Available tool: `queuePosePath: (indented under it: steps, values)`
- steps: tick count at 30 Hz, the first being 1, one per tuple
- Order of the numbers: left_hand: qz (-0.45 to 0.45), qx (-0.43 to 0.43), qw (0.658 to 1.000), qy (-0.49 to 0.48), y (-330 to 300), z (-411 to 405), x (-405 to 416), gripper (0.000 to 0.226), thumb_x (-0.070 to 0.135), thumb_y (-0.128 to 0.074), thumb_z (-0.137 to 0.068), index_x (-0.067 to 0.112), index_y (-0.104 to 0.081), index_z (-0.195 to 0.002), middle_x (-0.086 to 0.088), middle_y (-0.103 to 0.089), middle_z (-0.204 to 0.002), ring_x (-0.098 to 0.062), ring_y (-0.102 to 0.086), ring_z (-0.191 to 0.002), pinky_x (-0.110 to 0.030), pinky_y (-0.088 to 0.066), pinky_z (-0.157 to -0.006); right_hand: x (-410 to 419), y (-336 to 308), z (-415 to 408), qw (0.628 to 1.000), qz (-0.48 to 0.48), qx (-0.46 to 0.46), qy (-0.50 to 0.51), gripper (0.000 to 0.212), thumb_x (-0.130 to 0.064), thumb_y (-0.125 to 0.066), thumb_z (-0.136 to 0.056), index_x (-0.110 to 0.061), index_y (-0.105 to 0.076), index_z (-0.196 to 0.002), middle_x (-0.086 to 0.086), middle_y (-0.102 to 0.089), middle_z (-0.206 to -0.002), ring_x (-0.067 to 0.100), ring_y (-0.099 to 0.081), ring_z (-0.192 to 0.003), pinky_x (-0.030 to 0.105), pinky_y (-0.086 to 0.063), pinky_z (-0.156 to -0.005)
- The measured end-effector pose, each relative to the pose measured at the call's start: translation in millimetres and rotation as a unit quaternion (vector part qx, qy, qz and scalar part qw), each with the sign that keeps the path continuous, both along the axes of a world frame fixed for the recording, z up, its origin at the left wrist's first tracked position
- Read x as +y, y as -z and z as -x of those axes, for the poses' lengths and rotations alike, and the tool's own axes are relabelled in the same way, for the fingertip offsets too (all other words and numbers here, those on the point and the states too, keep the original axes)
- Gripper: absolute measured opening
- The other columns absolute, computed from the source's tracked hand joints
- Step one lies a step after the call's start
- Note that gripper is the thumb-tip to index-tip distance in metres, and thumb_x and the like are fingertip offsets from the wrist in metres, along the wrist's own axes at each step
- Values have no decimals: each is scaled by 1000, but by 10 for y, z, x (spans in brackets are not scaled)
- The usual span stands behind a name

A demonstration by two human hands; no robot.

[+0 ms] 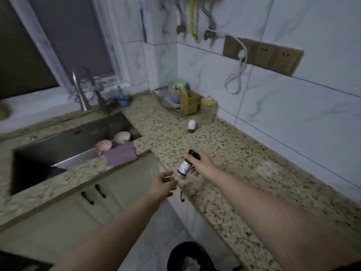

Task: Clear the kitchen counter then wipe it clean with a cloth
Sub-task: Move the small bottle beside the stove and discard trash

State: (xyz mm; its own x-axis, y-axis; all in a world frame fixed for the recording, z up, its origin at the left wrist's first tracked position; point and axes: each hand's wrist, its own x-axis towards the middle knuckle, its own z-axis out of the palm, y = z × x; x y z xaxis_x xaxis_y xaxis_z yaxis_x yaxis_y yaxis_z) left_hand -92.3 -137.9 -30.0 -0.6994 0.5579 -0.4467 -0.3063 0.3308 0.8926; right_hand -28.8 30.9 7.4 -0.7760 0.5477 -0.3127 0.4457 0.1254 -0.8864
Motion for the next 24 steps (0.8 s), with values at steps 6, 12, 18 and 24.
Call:
queuePosePath:
  steps: [6, 12, 18, 24]
  values:
    - [-42, -13, 996, -74, -248, 538, -2004, 28, 15, -65, -92, 17, -58, -119, 2, -65, -96, -12, -62, -80, -25, -48, -71, -1964, -204, 1006, 992, 21, 21, -126, 30, -48, -61, -92, -18, -61, -97, 7, -64, -77, 18, -58, -57, 28, -42, -51]
    - [-88, -6, 976, -201, -364, 701, -3565, 32, 14, -73, -86, 11, -58, -114, -5, -56, -90, -14, -63, -78, -17, -47, -60, -3665, -424, 1663, 965, 6, 38, -259, 36, -50, -62, -91, -15, -65, -99, 4, -62, -73, 17, -56, -58, 26, -42, -48]
    - [-103, 13, 955, -277, -359, 752, -4595, 34, 25, -68, -90, 13, -60, -121, -1, -62, -98, -20, -70, -102, -27, -51, -84, -4850, -447, 2031, 938, 31, 23, -344, 35, -52, -63, -90, -17, -60, -92, 5, -61, -68, 14, -53, -47, 23, -44, -45]
    - [-108, 16, 928, -356, -215, 886, -5548, 31, 32, -62, -94, 14, -63, -119, 3, -72, -109, -16, -71, -91, -35, -51, -85, -5860, -274, 2395, 881, 134, -12, -454, 20, -28, -73, -88, -15, -64, -100, 4, -66, -79, 10, -57, -52, 23, -46, -52]
